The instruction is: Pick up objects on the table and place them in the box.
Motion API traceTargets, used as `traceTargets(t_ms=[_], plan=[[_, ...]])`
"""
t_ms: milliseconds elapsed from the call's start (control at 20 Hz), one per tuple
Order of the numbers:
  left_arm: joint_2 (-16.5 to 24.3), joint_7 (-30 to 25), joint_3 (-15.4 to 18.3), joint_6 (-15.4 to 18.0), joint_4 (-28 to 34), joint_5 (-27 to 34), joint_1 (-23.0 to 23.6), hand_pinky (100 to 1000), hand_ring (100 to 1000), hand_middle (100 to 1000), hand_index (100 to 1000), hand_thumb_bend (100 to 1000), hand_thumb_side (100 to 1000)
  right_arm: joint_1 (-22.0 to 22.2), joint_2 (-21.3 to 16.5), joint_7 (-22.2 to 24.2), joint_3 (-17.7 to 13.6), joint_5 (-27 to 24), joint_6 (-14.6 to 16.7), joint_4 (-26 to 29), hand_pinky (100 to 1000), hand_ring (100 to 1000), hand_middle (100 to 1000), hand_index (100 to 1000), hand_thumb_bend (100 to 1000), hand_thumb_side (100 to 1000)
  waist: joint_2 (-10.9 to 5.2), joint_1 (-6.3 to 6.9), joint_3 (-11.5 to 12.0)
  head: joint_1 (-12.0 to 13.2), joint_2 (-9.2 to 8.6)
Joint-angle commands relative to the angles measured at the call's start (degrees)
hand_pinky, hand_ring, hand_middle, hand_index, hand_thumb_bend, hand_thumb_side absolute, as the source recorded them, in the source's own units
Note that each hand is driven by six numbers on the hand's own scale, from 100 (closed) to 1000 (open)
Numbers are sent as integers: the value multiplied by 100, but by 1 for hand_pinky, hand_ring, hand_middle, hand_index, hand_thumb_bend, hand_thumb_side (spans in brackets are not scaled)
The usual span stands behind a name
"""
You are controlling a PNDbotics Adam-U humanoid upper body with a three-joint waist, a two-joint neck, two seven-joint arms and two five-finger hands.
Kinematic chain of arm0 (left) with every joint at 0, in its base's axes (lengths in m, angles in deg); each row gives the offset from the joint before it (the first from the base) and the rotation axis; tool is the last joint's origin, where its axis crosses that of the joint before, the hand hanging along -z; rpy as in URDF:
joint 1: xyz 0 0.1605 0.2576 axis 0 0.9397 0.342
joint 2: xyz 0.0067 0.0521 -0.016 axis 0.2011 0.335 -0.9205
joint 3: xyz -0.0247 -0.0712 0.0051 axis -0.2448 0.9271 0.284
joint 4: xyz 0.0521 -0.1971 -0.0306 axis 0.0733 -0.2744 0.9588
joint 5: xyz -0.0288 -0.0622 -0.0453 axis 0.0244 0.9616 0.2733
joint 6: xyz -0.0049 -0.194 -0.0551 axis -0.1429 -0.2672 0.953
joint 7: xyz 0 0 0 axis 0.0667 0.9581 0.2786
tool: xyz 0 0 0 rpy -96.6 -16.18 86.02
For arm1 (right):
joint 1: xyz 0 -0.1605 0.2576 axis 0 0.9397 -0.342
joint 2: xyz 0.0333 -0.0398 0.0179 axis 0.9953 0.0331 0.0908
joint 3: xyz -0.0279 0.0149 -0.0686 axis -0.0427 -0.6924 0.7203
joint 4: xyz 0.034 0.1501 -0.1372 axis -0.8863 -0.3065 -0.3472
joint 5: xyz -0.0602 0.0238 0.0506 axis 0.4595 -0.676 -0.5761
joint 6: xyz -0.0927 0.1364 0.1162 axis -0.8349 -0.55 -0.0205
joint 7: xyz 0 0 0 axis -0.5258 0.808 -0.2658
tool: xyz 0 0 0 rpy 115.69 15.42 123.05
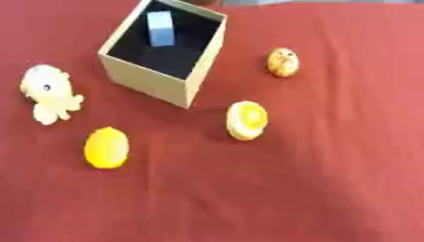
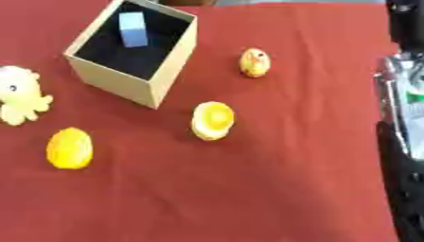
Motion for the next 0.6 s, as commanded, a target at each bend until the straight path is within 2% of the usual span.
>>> traceTargets(t_ms=[50,450,600], plan=[[86,-12,8,-1,90,18,-45,774,766,804,899,345,679,-38,-143,22,-29,-23,3,88,861,866,741,816,100,615,-109,10,5,14,-20],[88,-12,10,1,90,19,-45,774,766,804,900,345,679,-43,-144,20,-30,-19,-3,88,861,866,742,816,100,613,-109,11,4,16,-22],[82,5,31,5,90,17,-51,774,766,804,899,346,677,-67,-158,23,-37,-11,-2,88,861,867,743,817,100,605,-100,17,27,41,-72]])
